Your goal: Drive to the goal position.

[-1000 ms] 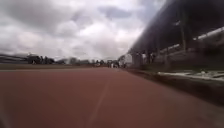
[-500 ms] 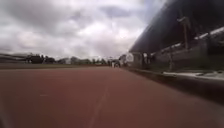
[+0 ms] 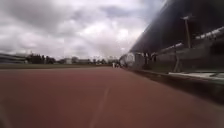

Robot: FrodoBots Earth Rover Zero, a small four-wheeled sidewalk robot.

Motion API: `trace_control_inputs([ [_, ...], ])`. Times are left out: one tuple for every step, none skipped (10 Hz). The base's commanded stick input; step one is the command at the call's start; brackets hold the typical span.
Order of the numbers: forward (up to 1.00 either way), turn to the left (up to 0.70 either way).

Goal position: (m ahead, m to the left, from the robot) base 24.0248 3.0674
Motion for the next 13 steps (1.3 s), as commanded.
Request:
trace_control_inputs([
  [0.7, 0.01],
  [0.7, 0.01],
  [0.72, 0.01],
  [0.78, 0.01],
  [0.84, 0.01],
  [1.0, 0.01],
  [1.0, 0.01],
  [1.0, 0.01],
  [1.0, 0.01],
  [1.0, 0.01],
  [1.0, 0.01],
  [1.0, 0.01],
  [1.0, 0.01],
])
